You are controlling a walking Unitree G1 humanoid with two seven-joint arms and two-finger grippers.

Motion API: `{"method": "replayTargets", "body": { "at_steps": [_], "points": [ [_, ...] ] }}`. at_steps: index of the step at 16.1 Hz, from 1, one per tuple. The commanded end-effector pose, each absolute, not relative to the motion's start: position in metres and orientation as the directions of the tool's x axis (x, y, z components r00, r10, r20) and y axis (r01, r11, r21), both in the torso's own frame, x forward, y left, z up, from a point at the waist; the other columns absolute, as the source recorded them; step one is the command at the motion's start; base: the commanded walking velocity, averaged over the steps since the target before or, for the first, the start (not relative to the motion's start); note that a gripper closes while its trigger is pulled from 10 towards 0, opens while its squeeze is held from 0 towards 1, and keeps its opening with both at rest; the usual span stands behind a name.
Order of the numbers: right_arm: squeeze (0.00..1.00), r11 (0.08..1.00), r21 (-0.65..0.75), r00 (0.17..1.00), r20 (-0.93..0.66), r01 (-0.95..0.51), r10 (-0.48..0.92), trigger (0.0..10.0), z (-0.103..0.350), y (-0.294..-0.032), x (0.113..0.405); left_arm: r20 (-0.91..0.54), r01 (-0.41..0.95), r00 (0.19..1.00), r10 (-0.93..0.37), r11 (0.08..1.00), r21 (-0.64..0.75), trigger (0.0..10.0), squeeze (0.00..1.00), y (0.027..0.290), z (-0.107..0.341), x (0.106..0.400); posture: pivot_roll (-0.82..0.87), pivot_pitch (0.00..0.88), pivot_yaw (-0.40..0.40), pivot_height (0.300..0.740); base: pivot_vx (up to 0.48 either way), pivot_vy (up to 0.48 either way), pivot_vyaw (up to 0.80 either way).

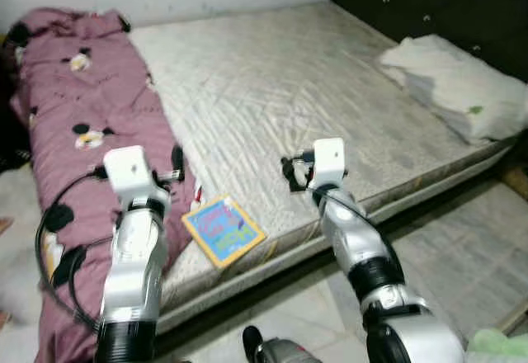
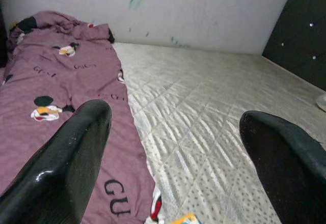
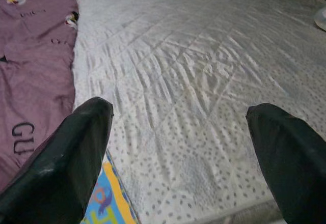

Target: Clean up the room

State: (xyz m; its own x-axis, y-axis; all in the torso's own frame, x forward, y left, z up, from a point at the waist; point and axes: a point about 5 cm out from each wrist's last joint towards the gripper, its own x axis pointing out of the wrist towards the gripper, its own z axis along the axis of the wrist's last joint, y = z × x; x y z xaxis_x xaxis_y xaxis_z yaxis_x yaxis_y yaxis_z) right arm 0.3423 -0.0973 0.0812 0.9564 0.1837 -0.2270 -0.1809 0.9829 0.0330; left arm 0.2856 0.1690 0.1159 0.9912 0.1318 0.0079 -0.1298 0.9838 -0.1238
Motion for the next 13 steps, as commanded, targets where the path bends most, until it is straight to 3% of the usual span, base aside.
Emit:
{"method": "replayTargets", "body": {
  "at_steps": [1, 4, 9, 13],
  "points": [
    [0.0, 0.985, 0.032, 0.959, -0.224, -0.17, 0.173, 10.0, 0.084, -0.099, 0.342, 0.001, -0.13, 0.991, 0.131, 0.983, -0.129, 10.0, 0.0, 0.17, 0.114, 0.282, 0.08, 0.0, -0.022, 0.74, 0.0, 0.0, -0.8],
    [0.0, 0.985, 0.037, 0.956, -0.238, -0.17, 0.174, 10.0, 0.08, -0.103, 0.338, -0.039, -0.17, 0.985, 0.165, 0.969, -0.179, 10.0, 0.0, 0.177, 0.102, 0.276, 0.07, 0.0, -0.024, 0.74, 0.0, 0.0, -0.8],
    [0.0, 0.988, 0.018, 0.964, -0.216, -0.154, 0.154, 10.0, 0.085, -0.105, 0.34, 0.022, -0.152, 0.987, 0.159, 0.972, -0.178, 10.0, 0.0, 0.176, 0.116, 0.282, 0.06, 0.0, -0.019, 0.74, 0.0, 0.0, -0.8],
    [0.0, 0.985, 0.014, 0.963, -0.212, -0.169, 0.168, 10.0, 0.083, -0.104, 0.334, 0.018, -0.131, 0.99, 0.137, 0.975, -0.181, 10.0, 0.0, 0.167, 0.115, 0.276, 0.06, 0.0, -0.013, 0.74, 0.0, 0.0, -0.14]
  ]
}}
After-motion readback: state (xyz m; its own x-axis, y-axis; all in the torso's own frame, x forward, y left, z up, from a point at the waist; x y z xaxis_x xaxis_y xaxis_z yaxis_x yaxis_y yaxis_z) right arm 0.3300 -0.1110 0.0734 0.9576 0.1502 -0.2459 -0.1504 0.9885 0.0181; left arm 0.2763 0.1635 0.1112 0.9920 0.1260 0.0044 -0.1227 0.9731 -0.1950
